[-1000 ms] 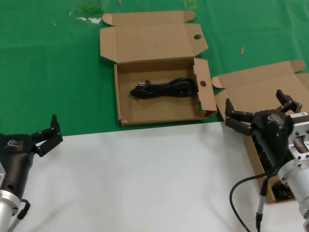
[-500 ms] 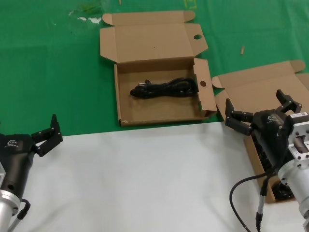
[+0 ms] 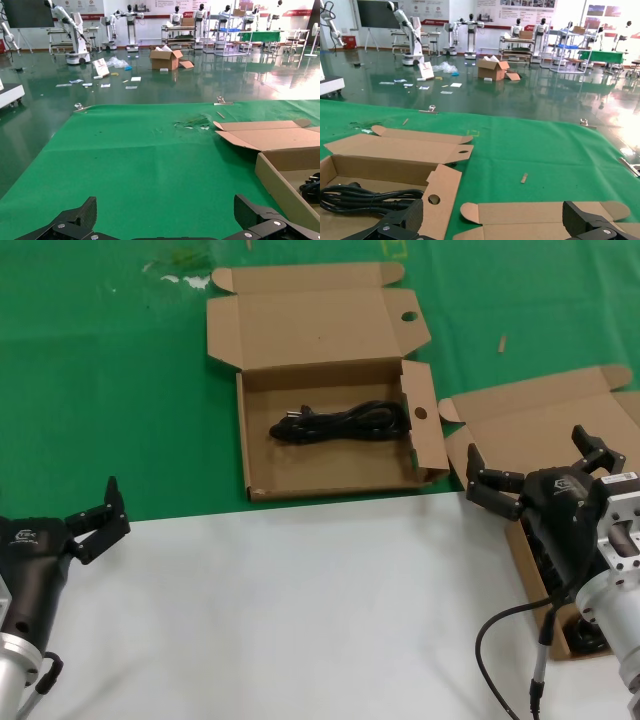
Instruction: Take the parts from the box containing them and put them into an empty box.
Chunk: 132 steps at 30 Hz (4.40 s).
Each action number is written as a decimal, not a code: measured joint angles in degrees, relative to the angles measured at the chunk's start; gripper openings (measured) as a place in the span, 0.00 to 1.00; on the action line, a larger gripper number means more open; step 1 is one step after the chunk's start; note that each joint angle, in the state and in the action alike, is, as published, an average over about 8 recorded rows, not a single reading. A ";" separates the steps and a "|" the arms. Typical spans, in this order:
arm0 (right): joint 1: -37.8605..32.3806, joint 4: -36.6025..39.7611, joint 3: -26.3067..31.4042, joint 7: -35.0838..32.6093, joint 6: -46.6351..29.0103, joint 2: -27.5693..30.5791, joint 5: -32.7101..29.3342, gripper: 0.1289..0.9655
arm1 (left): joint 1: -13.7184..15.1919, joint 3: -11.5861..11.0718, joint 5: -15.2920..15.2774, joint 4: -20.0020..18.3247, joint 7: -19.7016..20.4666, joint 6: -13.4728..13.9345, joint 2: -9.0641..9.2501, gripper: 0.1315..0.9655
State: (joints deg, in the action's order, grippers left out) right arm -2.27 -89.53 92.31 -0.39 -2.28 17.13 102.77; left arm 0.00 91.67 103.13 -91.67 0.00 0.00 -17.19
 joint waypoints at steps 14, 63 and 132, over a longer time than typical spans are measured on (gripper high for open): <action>0.00 0.00 0.00 0.00 0.00 0.00 0.00 1.00 | 0.00 0.00 0.00 0.00 0.00 0.00 0.00 1.00; 0.00 0.00 0.00 0.00 0.00 0.00 0.00 1.00 | 0.00 0.00 0.00 0.00 0.00 0.00 0.00 1.00; 0.00 0.00 0.00 0.00 0.00 0.00 0.00 1.00 | 0.00 0.00 0.00 0.00 0.00 0.00 0.00 1.00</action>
State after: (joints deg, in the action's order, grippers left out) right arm -2.27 -89.53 92.31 -0.39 -2.28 17.13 102.77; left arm 0.00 91.67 103.13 -91.67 0.00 0.00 -17.19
